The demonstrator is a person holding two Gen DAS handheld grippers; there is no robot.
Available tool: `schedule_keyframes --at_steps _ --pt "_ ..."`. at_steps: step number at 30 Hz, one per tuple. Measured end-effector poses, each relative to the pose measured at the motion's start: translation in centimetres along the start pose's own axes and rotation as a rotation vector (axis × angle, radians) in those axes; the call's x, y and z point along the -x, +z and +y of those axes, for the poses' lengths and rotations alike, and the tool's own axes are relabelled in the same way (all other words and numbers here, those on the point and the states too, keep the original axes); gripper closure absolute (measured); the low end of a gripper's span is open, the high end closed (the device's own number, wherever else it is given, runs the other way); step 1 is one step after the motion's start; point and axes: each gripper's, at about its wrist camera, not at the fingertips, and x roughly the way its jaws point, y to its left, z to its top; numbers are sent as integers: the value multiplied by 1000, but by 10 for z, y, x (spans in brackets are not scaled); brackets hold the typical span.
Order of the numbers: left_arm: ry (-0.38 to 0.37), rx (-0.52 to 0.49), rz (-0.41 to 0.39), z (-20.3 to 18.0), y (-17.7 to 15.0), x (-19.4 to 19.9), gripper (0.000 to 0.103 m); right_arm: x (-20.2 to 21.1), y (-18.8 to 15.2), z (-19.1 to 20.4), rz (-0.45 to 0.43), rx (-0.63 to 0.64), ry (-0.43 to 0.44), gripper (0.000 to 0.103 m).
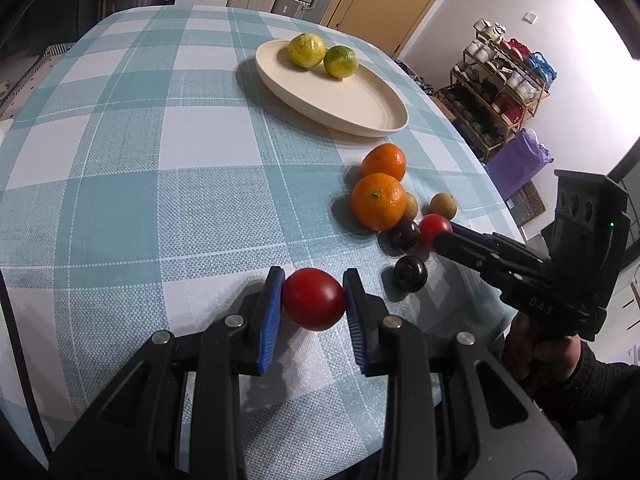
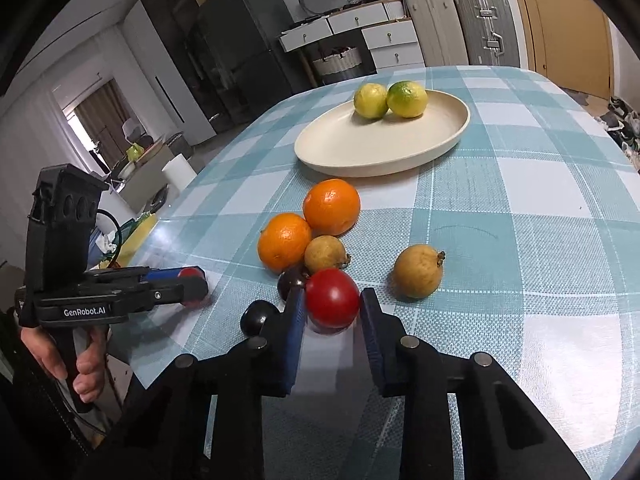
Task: Organize fruits
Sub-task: 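Lift the tomato with the left tool while the right tool grasps another red tomato, then carry both red tomatoes toward the cream plate beside the citrus fruits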
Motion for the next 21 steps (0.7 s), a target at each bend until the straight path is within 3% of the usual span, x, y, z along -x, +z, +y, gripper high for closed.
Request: schedule_keyframes --at_steps 12,21 --pt "14 -14 -22 -3 12 4 76 28 17 -1 -95 14 58 75" --pt "41 -29 -80 -16 54 8 76 42 47 -9 -167 7 102 75"
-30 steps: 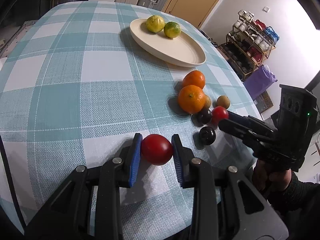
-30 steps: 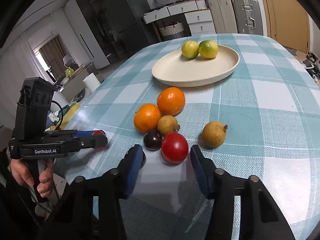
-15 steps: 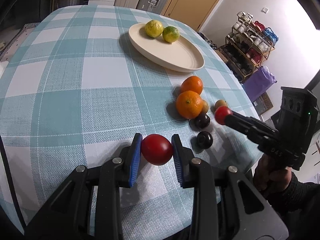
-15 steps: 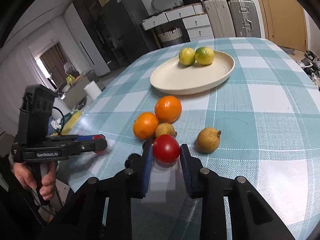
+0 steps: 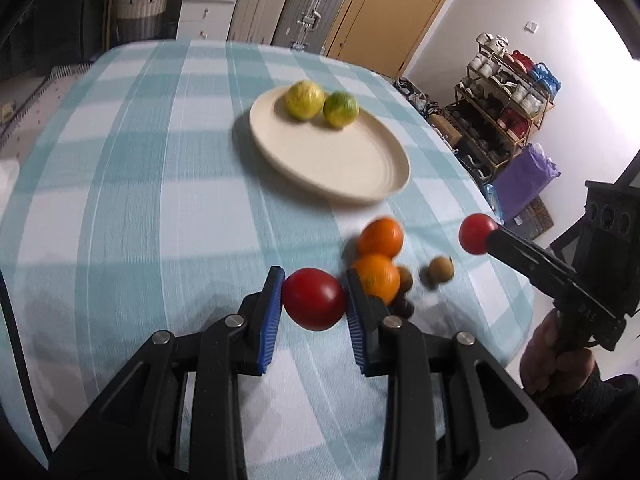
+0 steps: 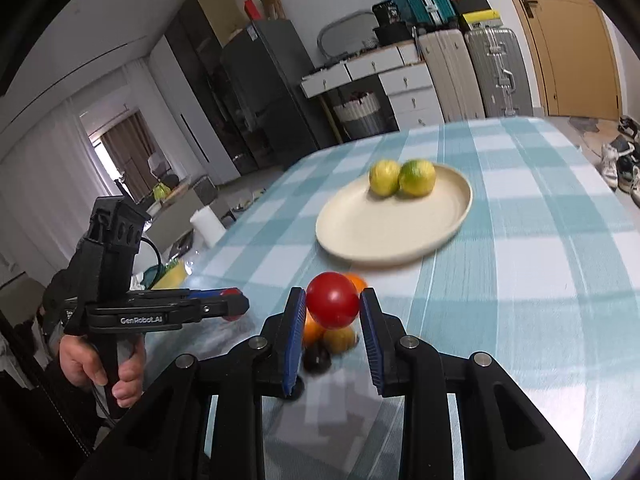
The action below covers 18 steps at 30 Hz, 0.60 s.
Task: Organize fruits
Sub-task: 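Carry both red tomatoes toward the cream plate beside the citrus fruits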
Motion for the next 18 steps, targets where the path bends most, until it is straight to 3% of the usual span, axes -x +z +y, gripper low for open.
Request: schedule_keyframes --at_steps 8,12,14,16,18 --pt "-48 -26 -39 -16 44 -5 76 0 30 -10 -35 -1 32 80" --pt "-57 -33 -31 -19 54 -13 76 -8 33 -15 -19 31 -8 79" --pt "-56 -27 -28 -19 53 -16 76 -2 33 -21 -54 78 -93 79" --pt "-61 -13 -19 -17 53 -22 76 3 37 -46 -78 8 -125 76" --pt "-71 8 -11 -13 52 -27 76 0 41 -80 -57 -115 -88 68"
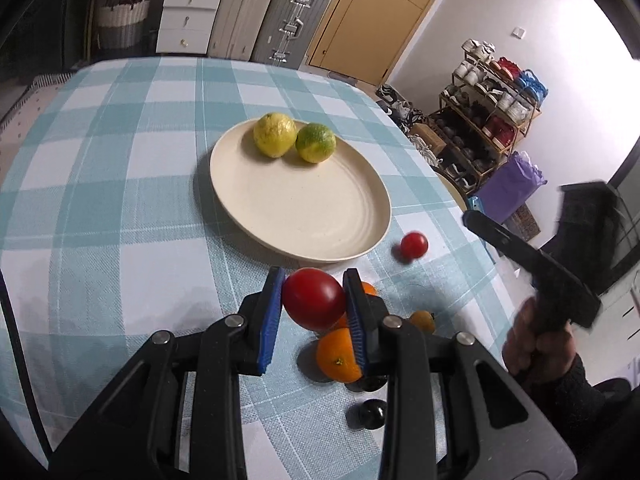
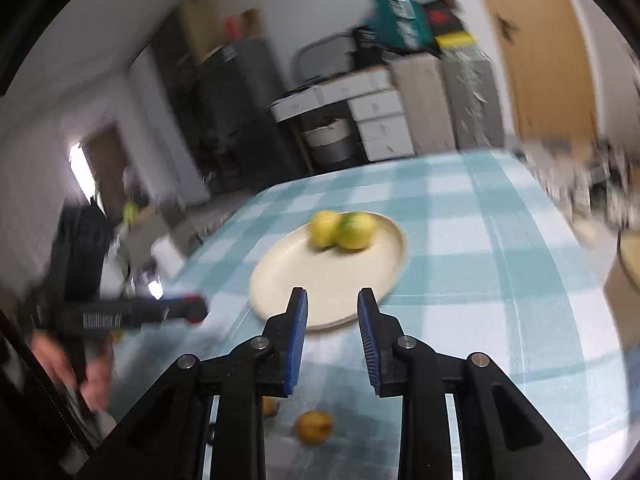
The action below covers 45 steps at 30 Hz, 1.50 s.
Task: Organize fruits
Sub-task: 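Carry both red tomatoes toward the cream plate beside the citrus fruits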
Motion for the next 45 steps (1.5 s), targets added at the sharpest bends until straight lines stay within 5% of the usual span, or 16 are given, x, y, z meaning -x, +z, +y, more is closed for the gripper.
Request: schedule_keyframes --at_steps 1,2,7,12,15,18,22,34,45 --pt "-1 8 3 2 -1 -2 76 -5 2 -14 21 -39 -21 55" --pt "-2 11 3 2 -2 -3 76 -9 3 -25 30 -57 -56 53" --pt "6 22 8 7 -4 -5 76 -32 7 -50 94 -39 -97 53" --pt "21 36 13 13 -6 -7 76 -57 24 -54 123 82 -283 52" --pt "25 44 15 15 -7 -6 76 -68 34 -63 126 79 -288 52" --pt "28 55 17 18 -8 -7 76 -84 36 -73 171 52 -269 52" --pt "31 64 22 22 -9 -9 76 -90 40 -77 182 60 -260 71" --pt "35 59 -4 20 -2 -5 76 -75 46 -66 130 46 -226 73" --pt "63 -13 -43 8 48 -13 76 -56 72 -5 57 60 -9 73"
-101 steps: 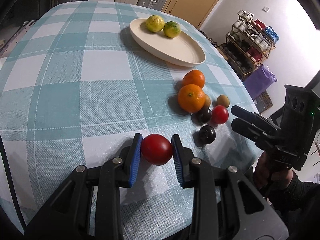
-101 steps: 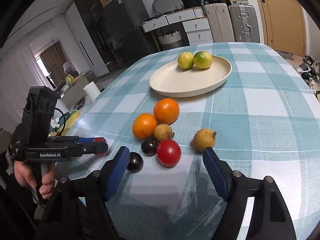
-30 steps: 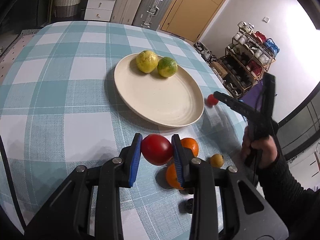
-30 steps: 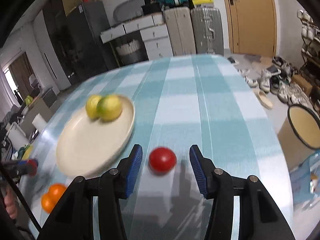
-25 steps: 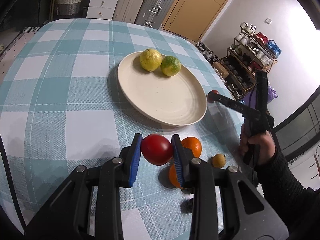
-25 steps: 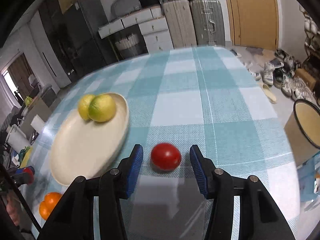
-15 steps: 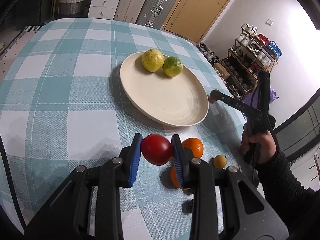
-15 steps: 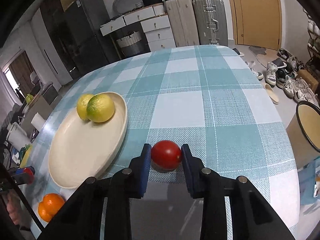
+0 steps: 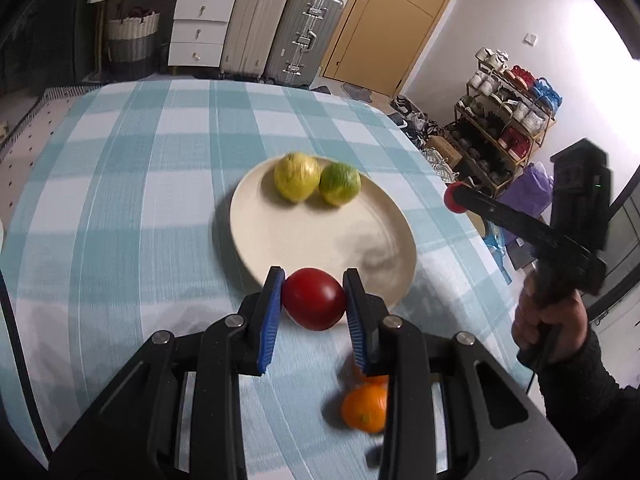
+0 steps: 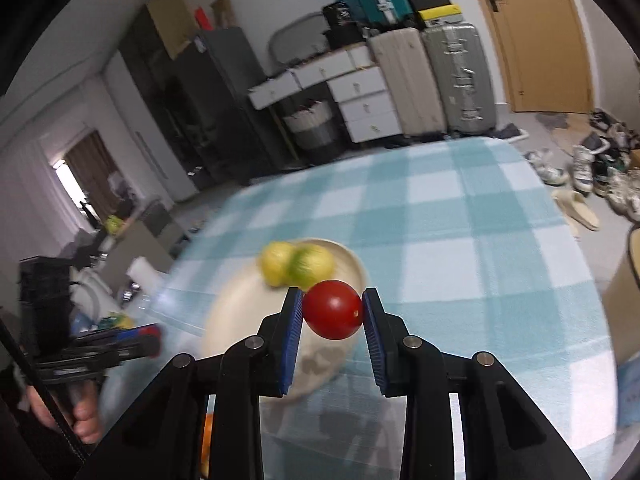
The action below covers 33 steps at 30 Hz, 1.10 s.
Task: Organize fruits
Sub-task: 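Carry both red tomatoes toward the cream plate beside the citrus fruits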
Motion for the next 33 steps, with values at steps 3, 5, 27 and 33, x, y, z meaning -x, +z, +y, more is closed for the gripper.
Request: schedule_keyframes --at_steps 3,5,27,33 --pt "1 -11 0 -2 16 -10 76 -8 6 14 11 8 46 73" --pt "1 -5 2 -2 24 -18 76 -16 9 20 30 7 70 72" --pt "-80 97 92 22 69 -117 76 -99 -4 16 179 -53 132 72" --pt "-114 100 90 20 73 -120 76 -105 -6 12 179 -70 120 71"
